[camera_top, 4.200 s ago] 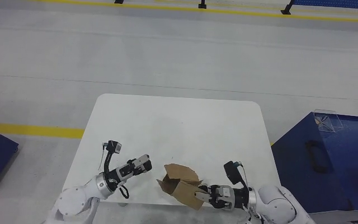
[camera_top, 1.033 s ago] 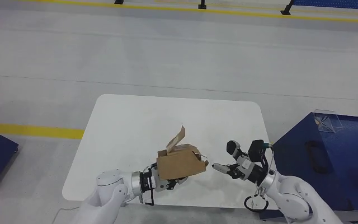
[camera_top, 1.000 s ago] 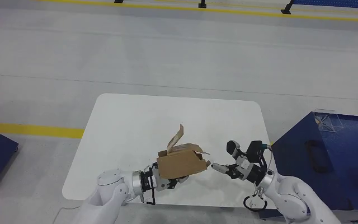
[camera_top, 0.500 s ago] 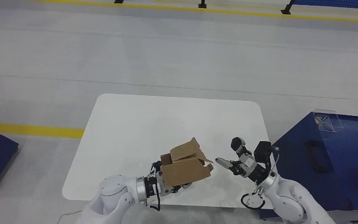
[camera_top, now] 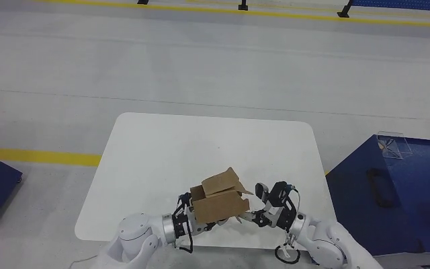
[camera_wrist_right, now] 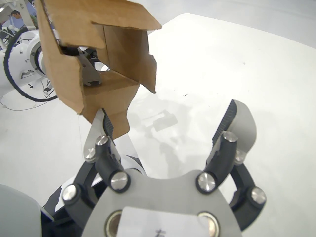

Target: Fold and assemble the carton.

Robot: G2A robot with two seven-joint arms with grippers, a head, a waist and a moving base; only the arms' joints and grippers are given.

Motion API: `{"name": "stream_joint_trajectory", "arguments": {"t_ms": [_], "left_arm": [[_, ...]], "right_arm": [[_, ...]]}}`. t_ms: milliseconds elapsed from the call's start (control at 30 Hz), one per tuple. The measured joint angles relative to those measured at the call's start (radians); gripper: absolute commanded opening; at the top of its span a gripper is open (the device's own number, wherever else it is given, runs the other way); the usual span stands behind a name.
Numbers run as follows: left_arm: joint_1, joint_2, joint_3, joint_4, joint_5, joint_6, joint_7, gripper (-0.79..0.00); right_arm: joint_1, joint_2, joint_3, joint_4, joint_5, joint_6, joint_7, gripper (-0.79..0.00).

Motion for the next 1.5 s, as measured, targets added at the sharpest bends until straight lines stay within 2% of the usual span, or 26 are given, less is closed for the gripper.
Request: {"name": "stream_joint_trajectory", "arguments": {"t_ms": [167,367,533,700,833,1133,1500], "left_arm": [[-0.003,0.001,0.001,0.014,-0.006,-0.002,0.008,-0.785],[-0.005,0.002,-0.001,0.025,-0.007,-0.007,0.039,-0.785],[-0.011,0.001,0.007,0.033,-0.012,-0.006,0.055,-0.785],[-0.018,0.000,0.020,0.034,-0.015,-0.010,0.064,-0.785],[-0.020,0.000,0.023,0.036,-0.015,-0.024,0.063,-0.785],[-0.011,0.006,0.024,0.018,0.032,-0.105,0.013,-0.785],[-0.001,0.019,0.069,-0.038,0.219,-0.221,-0.086,-0.785]], "right_arm": [[-0.003,0.000,0.052,0.002,0.078,-0.008,-0.031,0.000],[-0.043,0.003,0.098,-0.050,0.087,-0.035,-0.026,0.000],[-0.062,0.000,0.084,-0.085,0.071,-0.038,-0.004,0.000],[-0.031,-0.010,0.037,-0.074,0.043,-0.023,0.007,0.000],[-0.013,-0.014,0.043,-0.051,0.056,-0.026,-0.002,0.000],[-0.011,-0.009,0.124,-0.020,0.094,-0.021,0.034,0.000],[0.036,-0.024,0.076,0.006,0.063,0.018,0.058,0.000]]}}
